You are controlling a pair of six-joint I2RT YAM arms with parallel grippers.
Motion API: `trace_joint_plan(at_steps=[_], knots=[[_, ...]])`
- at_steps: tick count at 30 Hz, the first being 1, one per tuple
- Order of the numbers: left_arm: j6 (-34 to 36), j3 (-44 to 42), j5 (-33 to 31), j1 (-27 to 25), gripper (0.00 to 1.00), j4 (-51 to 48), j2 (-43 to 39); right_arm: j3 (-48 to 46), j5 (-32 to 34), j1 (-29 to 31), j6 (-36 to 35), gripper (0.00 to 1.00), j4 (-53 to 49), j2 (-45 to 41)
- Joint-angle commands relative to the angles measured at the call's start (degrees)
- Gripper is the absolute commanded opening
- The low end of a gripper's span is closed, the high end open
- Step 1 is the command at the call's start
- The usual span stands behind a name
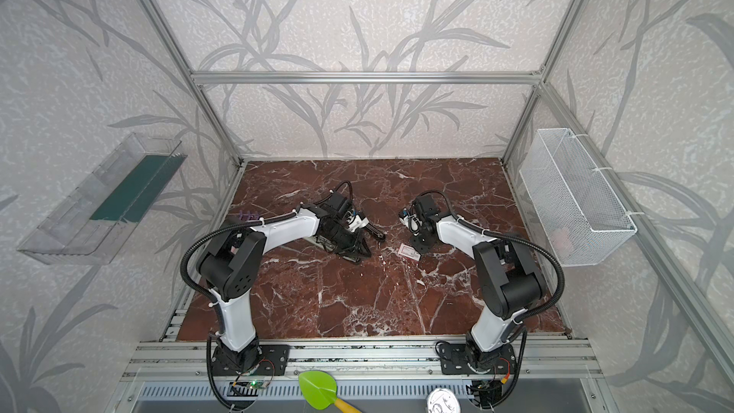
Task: Load the staples into the stapler
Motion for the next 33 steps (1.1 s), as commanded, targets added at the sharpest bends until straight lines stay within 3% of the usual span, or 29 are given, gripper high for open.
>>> trace_joint_plan(at_steps=[1,12,21,25,29,33], knots=[[-0.38,-0.69,-0.26,0.15,0.17,0.37,-2.88,2.7,4.99,0.01,0.84,0.44,-5.48,3.02],[0.06,-0.27,-0.09,0.24,0.17,-0.33,-2.25,1.13,-0.76,4.56,2.63,0.43,-13.46,-0.29],[-1.04,-0.2,-0.77,0.24,0.17,0.79,-2.17,3.74,-10.78,11.18,6.98,0.43,-9.36,0.64],[-1.4,-0.42,-1.09,0.25,0.18,0.64,-2.74,3.62,-17.87,11.07,7.95,0.45,-5.19,-1.25],[-1.48,-1.26,-1.48,0.24,0.18,0.87,-3.52,2.64,-20.22,6.96,8.89,0.5,-2.44,-6.55],[-2.65,-1.48,-1.4,0.24,0.18,2.35,-3.11,2.66,-19.66,2.43,11.3,0.49,3.07,-5.68]])
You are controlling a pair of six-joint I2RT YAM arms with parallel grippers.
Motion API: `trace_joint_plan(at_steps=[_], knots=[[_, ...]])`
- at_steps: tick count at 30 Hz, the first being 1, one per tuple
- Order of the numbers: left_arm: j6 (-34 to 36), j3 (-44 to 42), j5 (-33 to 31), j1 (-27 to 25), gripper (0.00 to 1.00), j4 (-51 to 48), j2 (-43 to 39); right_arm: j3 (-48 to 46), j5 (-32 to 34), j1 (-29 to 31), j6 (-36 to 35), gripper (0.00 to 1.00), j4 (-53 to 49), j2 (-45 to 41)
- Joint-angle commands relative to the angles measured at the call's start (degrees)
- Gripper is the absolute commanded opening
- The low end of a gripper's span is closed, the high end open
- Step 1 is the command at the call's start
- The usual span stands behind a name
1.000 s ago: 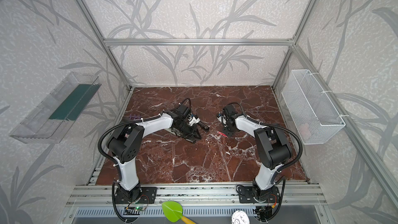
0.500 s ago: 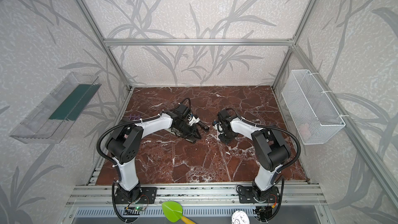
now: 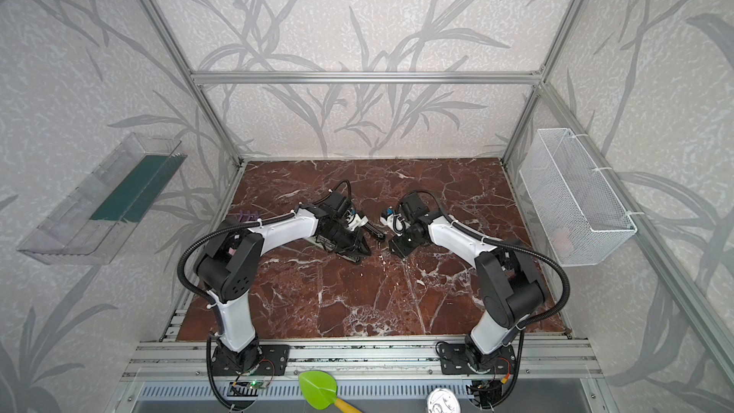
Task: Load the staples into the stapler
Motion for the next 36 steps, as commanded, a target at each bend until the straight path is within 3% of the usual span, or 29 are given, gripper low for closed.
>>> trace_joint_plan(at_steps=[1,8,17,29,36], knots=[[-1.28,-0.74,-0.73,0.24,0.18,1.41,-2.06,2.02,-0.71,-2.49,2.46,0.47,3.81,1.44],[-1.95,-0.87,-1.51,0.06,0.18,1.25,-2.97,16.88,3.56,-4.16,3.66,0.23,-4.4,15.81],[-2.31,-1.13,-1.73,-0.09,0.18,1.6,-3.38,21.9,6.16,-4.1,2.08,0.19,-10.82,22.61],[-2.72,0.22,-0.89,-1.34,0.18,1.43,-1.01,12.1,7.78,-4.1,3.43,0.18,-15.14,15.33],[-3.37,2.65,-0.32,-2.44,0.27,0.4,1.48,0.07,1.7,-3.84,10.73,0.2,-10.23,4.84]])
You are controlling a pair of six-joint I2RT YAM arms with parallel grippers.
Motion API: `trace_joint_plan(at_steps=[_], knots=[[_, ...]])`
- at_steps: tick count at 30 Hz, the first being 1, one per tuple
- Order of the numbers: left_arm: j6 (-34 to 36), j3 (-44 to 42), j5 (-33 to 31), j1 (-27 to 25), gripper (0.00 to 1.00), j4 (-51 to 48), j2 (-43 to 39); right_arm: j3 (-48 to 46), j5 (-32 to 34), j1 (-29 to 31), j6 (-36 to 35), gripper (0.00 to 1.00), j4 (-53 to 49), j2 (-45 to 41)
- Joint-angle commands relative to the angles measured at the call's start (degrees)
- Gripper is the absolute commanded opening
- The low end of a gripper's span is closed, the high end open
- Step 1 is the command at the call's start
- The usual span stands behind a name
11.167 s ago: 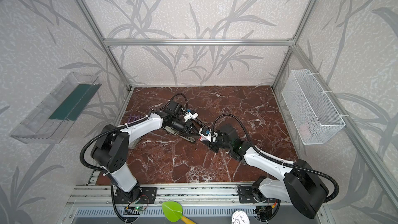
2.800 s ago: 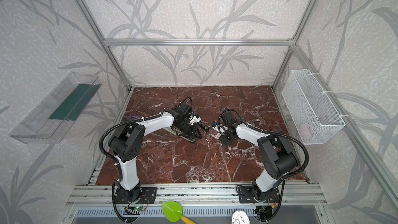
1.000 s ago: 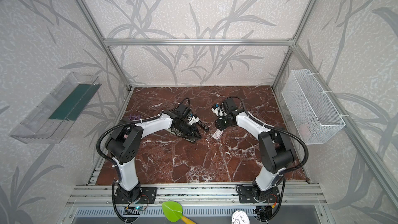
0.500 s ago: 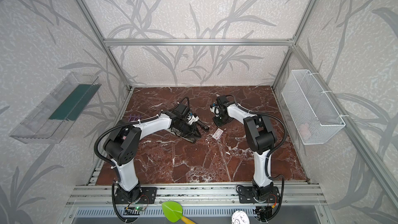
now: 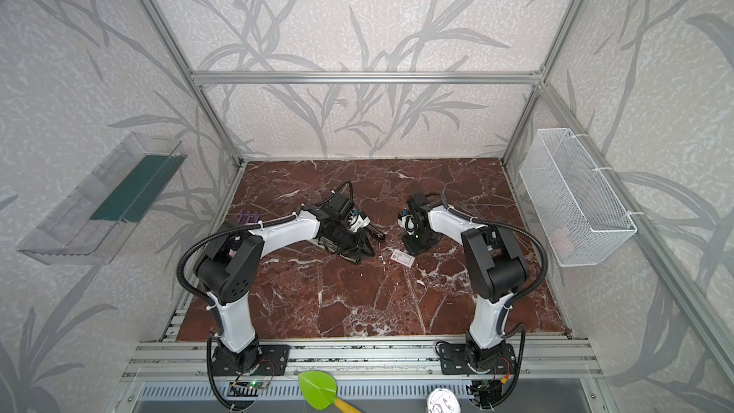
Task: Load the staples into the stapler
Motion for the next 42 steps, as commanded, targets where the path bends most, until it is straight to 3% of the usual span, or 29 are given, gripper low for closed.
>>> trace_joint_plan(at_steps=[1,9,19,28,42], knots=[[-0.21,3.35,0.62,-0.86,0.27,-1.36,2.07,-4.15,-2.25,-0.01,5.33,0.21,2.88,-5.88],[2.13,12.68,1.17,-2.14,0.33,-6.29,7.75,-9.34,4.71,-0.72,9.55,0.25,5.39,-13.94],[5.63,22.4,1.81,-4.19,0.34,-12.9,16.14,-18.68,0.19,-0.96,15.85,0.23,6.88,-23.27],[6.97,28.0,-0.77,-5.76,0.34,-16.24,21.26,-20.75,-2.59,-0.82,20.43,0.23,7.98,-20.74],[6.84,30.29,-2.4,-5.74,0.32,-15.77,22.28,-20.32,-3.83,-0.56,20.53,0.21,9.48,-17.73]])
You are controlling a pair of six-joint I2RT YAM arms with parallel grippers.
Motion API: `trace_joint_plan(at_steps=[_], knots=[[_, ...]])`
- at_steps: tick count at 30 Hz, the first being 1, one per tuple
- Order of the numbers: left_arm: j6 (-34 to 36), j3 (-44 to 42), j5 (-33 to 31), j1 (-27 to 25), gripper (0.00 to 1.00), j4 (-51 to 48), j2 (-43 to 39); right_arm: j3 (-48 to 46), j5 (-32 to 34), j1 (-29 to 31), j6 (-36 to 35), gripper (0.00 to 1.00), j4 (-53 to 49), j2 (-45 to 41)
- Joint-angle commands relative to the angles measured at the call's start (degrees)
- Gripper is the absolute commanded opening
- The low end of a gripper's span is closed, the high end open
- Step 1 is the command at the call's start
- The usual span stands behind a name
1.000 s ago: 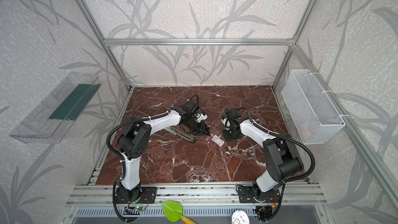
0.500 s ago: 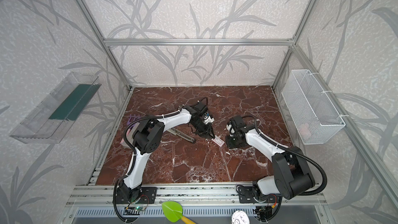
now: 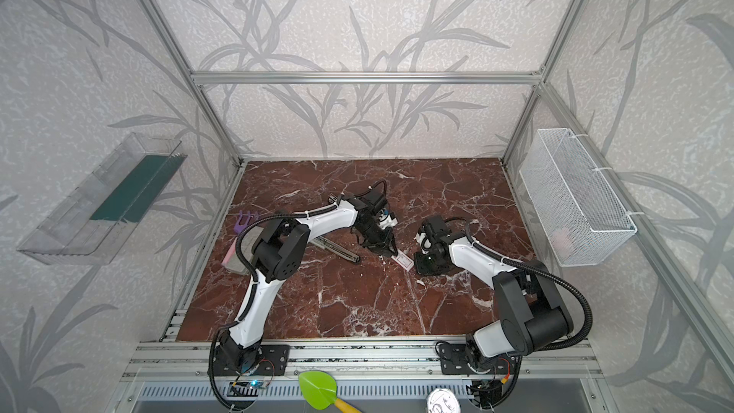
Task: Load the staples into the stapler
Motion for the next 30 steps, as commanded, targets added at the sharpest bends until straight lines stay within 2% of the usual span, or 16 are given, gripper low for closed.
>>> trace_joint_plan(at_steps=[1,16,18,26,30], knots=[[0.9,1.54,-1.18,0.11,0.32,-1.06,-0.2,0.14,-0.67,0.14,0.75,0.21,0.53,0.52],[1.13,2.43,2.04,-0.37,0.3,-0.01,2.37,1.15,-0.81,0.8,1.31,0.2,1.74,2.65],[1.07,2.45,2.45,-0.51,0.27,0.08,2.46,1.33,-0.79,0.85,1.24,0.19,1.78,2.68],[1.37,1.56,2.59,-0.67,0.01,-0.01,2.3,1.44,0.12,0.84,1.28,0.19,1.36,2.54],[1.2,0.05,2.93,-0.59,0.0,1.22,1.47,1.67,0.95,0.84,2.32,0.23,1.04,0.91]])
